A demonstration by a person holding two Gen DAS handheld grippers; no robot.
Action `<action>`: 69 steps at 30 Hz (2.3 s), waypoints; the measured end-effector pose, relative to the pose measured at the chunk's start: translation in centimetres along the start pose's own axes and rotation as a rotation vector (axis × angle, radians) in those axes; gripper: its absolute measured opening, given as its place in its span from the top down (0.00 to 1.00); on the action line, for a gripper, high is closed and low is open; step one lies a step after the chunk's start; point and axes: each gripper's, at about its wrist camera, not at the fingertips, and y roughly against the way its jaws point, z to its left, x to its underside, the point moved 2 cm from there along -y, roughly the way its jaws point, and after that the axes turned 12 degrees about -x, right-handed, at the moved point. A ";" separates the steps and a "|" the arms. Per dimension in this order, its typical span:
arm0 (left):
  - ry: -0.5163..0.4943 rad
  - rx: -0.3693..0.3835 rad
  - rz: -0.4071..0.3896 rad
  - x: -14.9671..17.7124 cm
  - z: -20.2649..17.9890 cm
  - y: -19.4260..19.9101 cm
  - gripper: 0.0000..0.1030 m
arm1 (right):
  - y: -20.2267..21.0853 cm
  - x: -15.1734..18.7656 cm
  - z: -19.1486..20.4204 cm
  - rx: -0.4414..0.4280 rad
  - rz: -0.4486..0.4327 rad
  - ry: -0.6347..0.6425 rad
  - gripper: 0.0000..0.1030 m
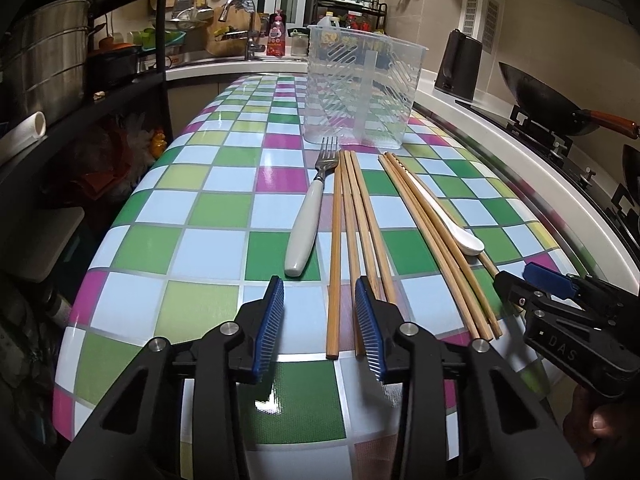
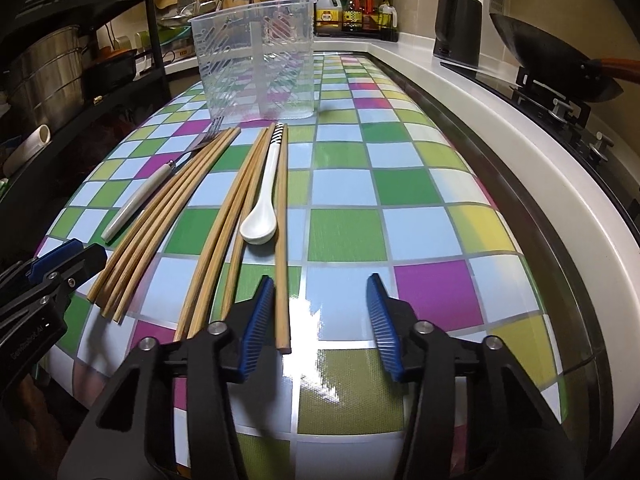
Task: Organize utensils
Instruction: 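Grasp the white-handled fork with the left tool while the right tool grasps a single chopstick, then lift the fork and chopstick and carry both toward the clear plastic container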
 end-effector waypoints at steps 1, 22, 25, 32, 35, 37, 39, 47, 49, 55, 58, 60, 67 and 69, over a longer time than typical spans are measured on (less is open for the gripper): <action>0.000 0.001 0.004 0.0 0.0 0.0 0.66 | 0.0 0.0 0.2 -0.004 0.001 0.010 0.74; -0.072 -0.038 0.216 -4.4 0.2 -5.4 0.68 | -0.1 -0.5 -1.0 0.015 0.008 -0.019 0.92; -0.113 -0.062 0.203 -4.8 -0.2 -5.8 0.72 | -0.2 -0.6 -0.8 0.021 0.005 -0.009 0.92; -0.116 -0.031 0.146 -4.2 -0.3 -5.1 0.83 | -0.4 -0.5 -0.6 0.032 -0.021 0.023 0.92; -0.086 -0.010 0.132 -3.3 0.4 -4.2 0.83 | -0.3 -0.5 -0.9 0.029 -0.030 0.012 0.92; -0.088 -0.016 0.111 -2.4 0.6 -3.4 0.83 | -0.2 -0.5 -1.1 0.033 -0.034 -0.003 0.92; -0.099 -0.031 0.088 -1.8 0.6 -2.7 0.83 | -0.2 -0.6 -1.4 0.038 -0.035 -0.015 0.91; -0.100 -0.052 0.044 -1.5 0.4 -2.6 0.82 | -0.4 -0.7 -1.4 0.043 -0.036 -0.009 0.91; -0.101 -0.053 0.040 -1.5 0.3 -2.6 0.82 | -0.4 -0.8 -1.5 0.044 -0.037 -0.004 0.91; -0.099 -0.052 0.032 -1.3 0.1 -2.5 0.82 | -0.5 -0.8 -1.3 0.044 -0.037 0.006 0.91; -0.099 -0.052 0.027 -1.2 0.0 -2.6 0.82 | -0.5 -0.9 -1.3 0.045 -0.036 0.011 0.91; -0.101 -0.054 0.024 -1.2 0.0 -2.6 0.82 | -0.6 -0.9 -1.2 0.045 -0.035 0.013 0.91; -0.101 -0.052 0.023 -1.3 0.0 -2.6 0.82 | -0.6 -1.0 -1.2 0.045 -0.033 0.016 0.91; -0.099 -0.052 0.021 -1.3 0.0 -2.6 0.82 | -0.6 -1.0 -1.3 0.045 -0.033 0.017 0.91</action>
